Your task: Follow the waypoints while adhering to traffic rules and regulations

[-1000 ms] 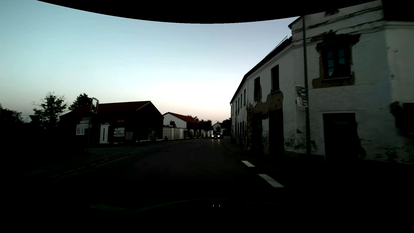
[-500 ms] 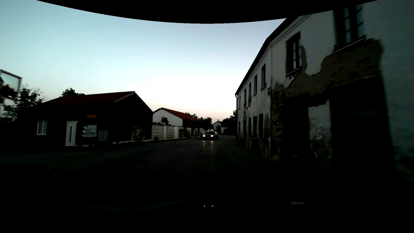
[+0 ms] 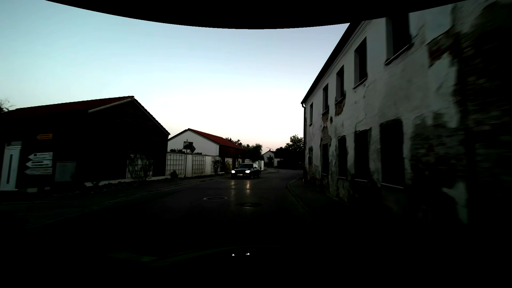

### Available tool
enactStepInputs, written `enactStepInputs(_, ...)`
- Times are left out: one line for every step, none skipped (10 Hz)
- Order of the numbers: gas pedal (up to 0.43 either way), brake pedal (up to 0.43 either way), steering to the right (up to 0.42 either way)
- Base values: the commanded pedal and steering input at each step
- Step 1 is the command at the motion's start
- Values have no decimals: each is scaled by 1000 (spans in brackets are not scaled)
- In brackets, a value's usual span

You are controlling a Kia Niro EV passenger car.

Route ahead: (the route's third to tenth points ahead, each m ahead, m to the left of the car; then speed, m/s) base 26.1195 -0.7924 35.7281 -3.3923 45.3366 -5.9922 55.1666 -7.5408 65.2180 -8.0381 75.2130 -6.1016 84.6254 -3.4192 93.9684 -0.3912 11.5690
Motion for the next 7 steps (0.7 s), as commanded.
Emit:
enactStepInputs(47,0,4)
enactStepInputs(47,0,5)
enactStepInputs(47,0,10)
enactStepInputs(47,0,18)
enactStepInputs(47,0,23)
enactStepInputs(47,0,31)
enactStepInputs(47,0,43)
